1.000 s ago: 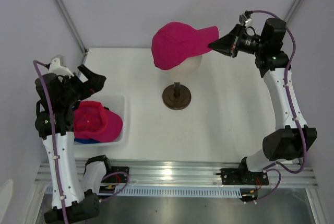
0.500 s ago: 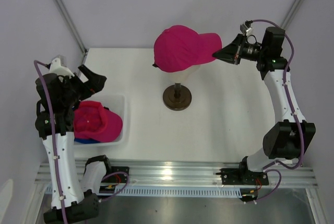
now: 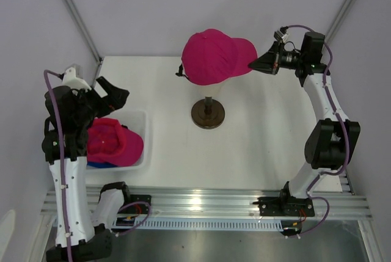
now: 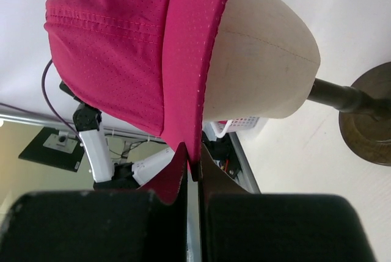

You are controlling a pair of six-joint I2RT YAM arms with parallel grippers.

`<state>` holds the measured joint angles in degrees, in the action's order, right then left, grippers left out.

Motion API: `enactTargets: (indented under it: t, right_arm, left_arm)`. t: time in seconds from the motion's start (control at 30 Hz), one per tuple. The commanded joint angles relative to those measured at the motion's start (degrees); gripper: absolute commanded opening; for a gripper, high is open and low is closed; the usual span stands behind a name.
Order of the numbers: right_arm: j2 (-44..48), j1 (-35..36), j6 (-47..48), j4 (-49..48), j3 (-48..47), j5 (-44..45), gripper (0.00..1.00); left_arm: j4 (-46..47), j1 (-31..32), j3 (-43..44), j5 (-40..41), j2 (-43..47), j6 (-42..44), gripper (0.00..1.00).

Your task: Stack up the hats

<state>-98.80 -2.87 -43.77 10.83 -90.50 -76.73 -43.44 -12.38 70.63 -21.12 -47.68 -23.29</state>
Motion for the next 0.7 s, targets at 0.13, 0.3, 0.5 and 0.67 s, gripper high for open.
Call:
enactTargets:
  t: [0.13,0.3,0.5,0.67]
  right_arm:
    - [-3.24,-0.91,3.25,-1.07,-4.42,3.17,0.04]
    - [-3.85,-0.91,3.34,-1.16,-4.16,2.11,0.05]
    - [-3.85,-0.55,4.30,-0.03,-3.81,2.11,0.05]
    - [-4.11,-0.64,4.13,-0.37,-3.90,2.29,0.05]
  left_arm:
    - [7.20,15.70,-1.98,5.91,0.84,-5.68,0.96]
    - [15.39,24.24,-3.13,17.15,-3.81,-13.70,0.86]
    - [24.18,27.84,1.69,20.86,-15.05,-19.16,0.84]
    - [20.86,32.50,12.50,18.76,-28.07,-16.44,0.84]
